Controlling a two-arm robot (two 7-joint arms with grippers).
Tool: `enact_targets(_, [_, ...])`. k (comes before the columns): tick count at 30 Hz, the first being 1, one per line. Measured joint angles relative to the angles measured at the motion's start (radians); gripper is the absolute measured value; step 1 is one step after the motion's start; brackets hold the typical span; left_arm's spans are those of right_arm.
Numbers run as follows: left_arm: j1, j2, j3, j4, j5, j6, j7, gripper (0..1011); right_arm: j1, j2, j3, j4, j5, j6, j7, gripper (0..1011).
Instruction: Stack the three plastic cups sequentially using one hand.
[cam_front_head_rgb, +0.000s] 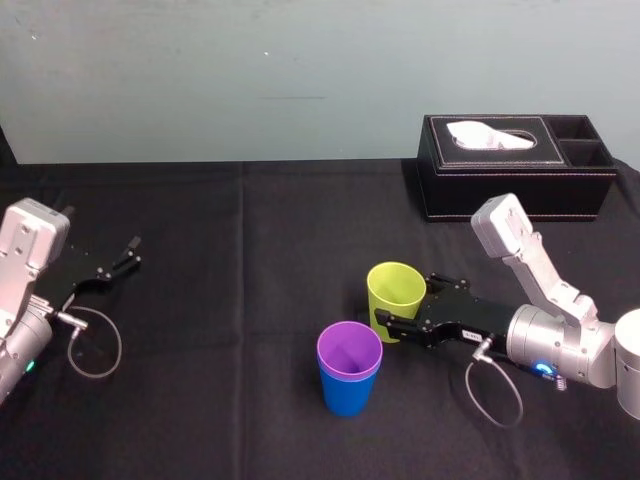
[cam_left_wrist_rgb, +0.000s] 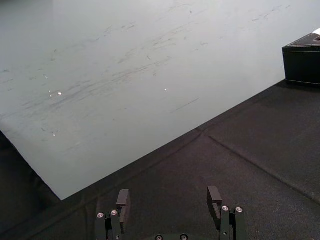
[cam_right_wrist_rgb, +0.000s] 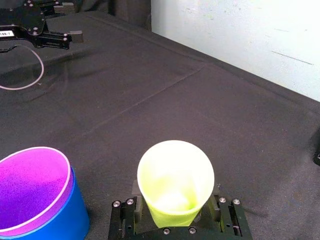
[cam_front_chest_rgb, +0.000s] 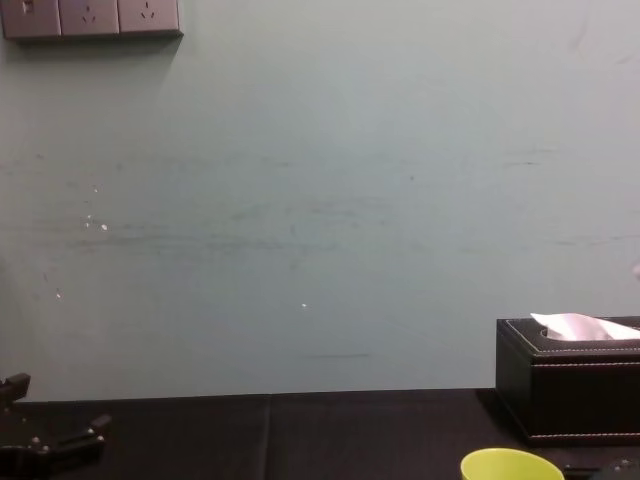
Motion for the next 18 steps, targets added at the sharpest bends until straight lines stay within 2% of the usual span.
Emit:
enact_targets(9, [0.0,0.0,0.0,0.0,0.0,0.0,0.0,1010,0.0,0.0,0.0,-0.001,0.0,0.0,0.0,726])
enact_targets(18, [0.0,0.0,0.0,0.0,0.0,0.0,0.0,1010,0.0,0.001,0.0,-0.001,0.001,0.001,0.0,726])
